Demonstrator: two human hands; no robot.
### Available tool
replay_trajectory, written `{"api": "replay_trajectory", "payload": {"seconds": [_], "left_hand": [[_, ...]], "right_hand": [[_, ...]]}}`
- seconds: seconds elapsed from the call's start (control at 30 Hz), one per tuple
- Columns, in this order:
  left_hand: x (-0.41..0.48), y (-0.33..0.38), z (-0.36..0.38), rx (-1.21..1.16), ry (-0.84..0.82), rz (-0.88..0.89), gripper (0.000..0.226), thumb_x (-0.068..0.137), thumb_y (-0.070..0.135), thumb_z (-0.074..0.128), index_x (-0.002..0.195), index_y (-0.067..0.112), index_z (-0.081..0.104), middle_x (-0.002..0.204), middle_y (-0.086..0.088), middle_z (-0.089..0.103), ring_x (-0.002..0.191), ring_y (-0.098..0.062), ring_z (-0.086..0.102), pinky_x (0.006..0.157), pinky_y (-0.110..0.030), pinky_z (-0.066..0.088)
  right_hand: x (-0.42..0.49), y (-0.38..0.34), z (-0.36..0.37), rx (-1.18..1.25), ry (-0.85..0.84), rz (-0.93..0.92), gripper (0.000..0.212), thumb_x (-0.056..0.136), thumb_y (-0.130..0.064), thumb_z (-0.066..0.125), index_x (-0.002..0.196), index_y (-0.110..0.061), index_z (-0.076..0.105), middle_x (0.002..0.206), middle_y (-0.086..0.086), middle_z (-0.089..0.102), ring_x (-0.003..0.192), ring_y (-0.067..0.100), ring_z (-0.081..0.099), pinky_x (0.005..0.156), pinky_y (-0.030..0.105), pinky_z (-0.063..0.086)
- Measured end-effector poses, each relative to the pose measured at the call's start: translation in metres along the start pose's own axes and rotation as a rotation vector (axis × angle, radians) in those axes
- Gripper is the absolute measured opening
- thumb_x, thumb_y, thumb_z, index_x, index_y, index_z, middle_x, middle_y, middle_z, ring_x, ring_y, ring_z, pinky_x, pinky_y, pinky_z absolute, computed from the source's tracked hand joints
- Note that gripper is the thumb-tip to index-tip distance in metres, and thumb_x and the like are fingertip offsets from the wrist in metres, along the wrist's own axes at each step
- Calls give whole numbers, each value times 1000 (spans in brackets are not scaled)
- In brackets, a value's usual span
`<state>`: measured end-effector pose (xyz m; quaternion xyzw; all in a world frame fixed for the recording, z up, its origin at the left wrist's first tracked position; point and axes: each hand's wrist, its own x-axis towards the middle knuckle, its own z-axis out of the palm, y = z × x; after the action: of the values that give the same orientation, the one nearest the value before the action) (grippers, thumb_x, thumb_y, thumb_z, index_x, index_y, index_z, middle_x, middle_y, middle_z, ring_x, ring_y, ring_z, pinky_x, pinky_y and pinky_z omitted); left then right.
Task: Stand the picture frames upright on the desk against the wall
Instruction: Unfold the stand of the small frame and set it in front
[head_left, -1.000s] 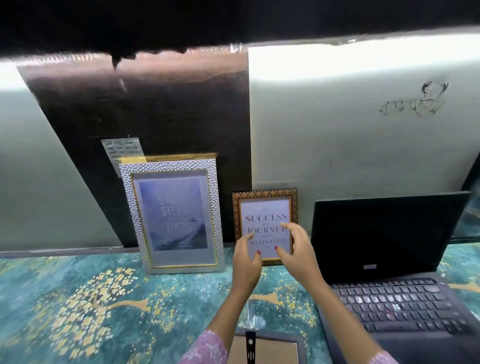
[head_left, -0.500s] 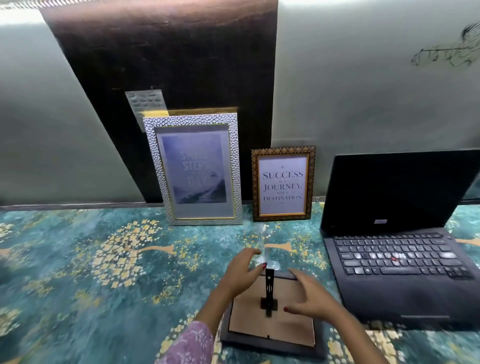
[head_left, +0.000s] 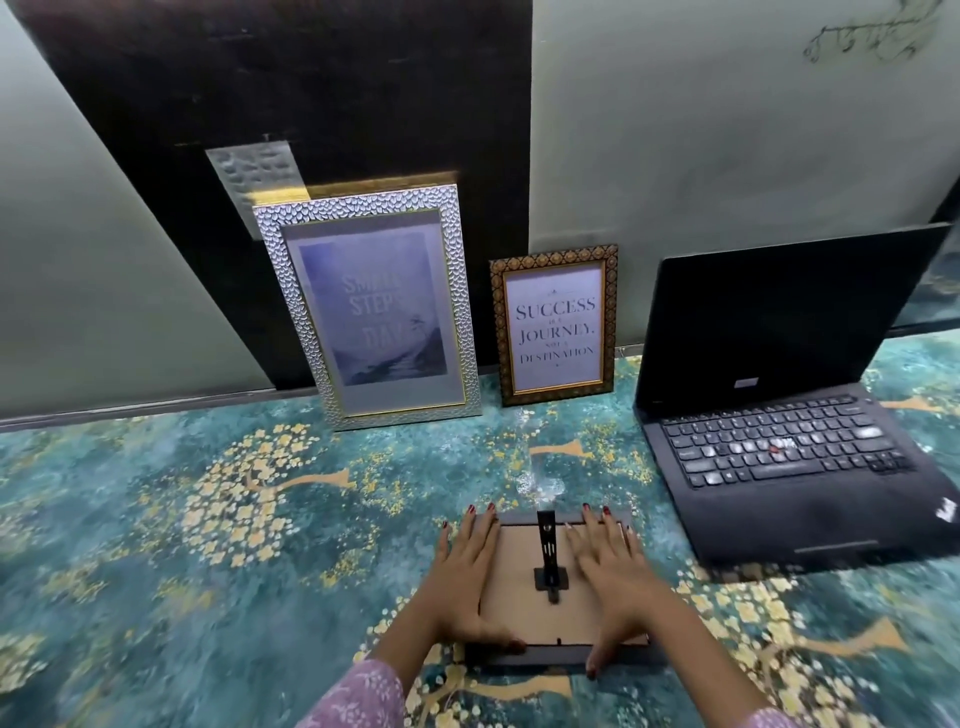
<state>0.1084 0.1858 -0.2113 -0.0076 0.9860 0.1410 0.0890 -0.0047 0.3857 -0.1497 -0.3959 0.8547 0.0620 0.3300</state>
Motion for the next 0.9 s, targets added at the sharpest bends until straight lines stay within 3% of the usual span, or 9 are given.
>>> {"api": "replay_trajectory", "payload": {"seconds": [0.13, 0.23, 0.37, 0.47, 0.57, 0.63, 0.7, 0.83, 0.9], "left_hand": [[-2, 5, -9, -56, -101, -40, 139, 45, 90, 44, 143, 15, -19, 140, 12, -50, 137, -16, -35, 100, -33, -40], [-4, 14, -22, -78, -148, -32, 134, 49, 87, 46, 144, 13, -14, 145, 4, -35, 139, -21, -29, 114, -46, -22], [-8, 21, -34, -177, -201, 13, 144, 33, 97, 31, 145, 16, -11, 145, 5, -30, 135, -20, -32, 111, -46, -19], [0, 21, -68, -282, -323, -25, 136, 37, 86, 49, 146, 17, 6, 156, 3, -7, 144, -18, -8, 117, -41, -3], [12, 17, -112, -448, -378, -79, 88, 63, 53, 71, 138, 20, 37, 150, -1, 34, 136, -18, 32, 115, -36, 24], [19, 7, -134, -498, -281, -95, 53, 72, 29, 73, 122, 19, 58, 129, -5, 60, 116, -18, 55, 103, -32, 42], [25, -5, -148, -507, -24, -147, 29, 75, 12, 68, 103, 15, 70, 102, -11, 73, 89, -14, 66, 84, -25, 51], [32, -34, -152, -536, 319, -268, 14, 80, 6, 63, 90, 2, 72, 80, -10, 70, 60, 8, 60, 58, -5, 43], [33, -46, -145, -596, 404, -342, 13, 82, 10, 63, 90, 3, 70, 76, -6, 66, 65, -2, 62, 63, -18, 50]], "right_hand": [[0, -12, -2, -45, -40, 48, 150, 44, -56, 80, 137, -7, -27, 140, 14, -43, 130, 42, -36, 112, 60, -13], [-1, -14, -4, -86, -40, 18, 141, 48, -51, 81, 142, -7, -15, 149, 21, -30, 134, 47, -27, 113, 59, -8], [-10, -10, -18, -118, -40, -101, 126, 50, -56, 74, 143, -7, 4, 153, 24, -5, 139, 46, -1, 117, 53, 11], [-13, -1, -49, -55, -62, -174, 100, 43, -60, 61, 122, -3, 44, 128, 21, 49, 113, 34, 48, 95, 44, 45], [-14, 9, -83, 147, 71, -218, 58, 47, -49, 59, 82, -3, 66, 78, 17, 68, 68, 27, 59, 60, 34, 46], [-16, 13, -105, 282, 193, -197, 38, 58, -34, 60, 80, -6, 73, 70, 14, 70, 57, 19, 54, 53, 29, 41], [-12, 16, -122, 319, 351, -180, 34, 65, -32, 57, 81, -6, 72, 66, 13, 68, 55, 12, 49, 53, 25, 40], [9, 33, -128, 340, 585, -33, 28, 75, -30, 62, 100, -18, 68, 91, 1, 72, 83, 17, 64, 75, 29, 51], [18, 37, -124, 636, 631, 37, 18, 75, -21, 69, 92, -17, 66, 82, 4, 67, 72, 17, 63, 68, 25, 49]]}}
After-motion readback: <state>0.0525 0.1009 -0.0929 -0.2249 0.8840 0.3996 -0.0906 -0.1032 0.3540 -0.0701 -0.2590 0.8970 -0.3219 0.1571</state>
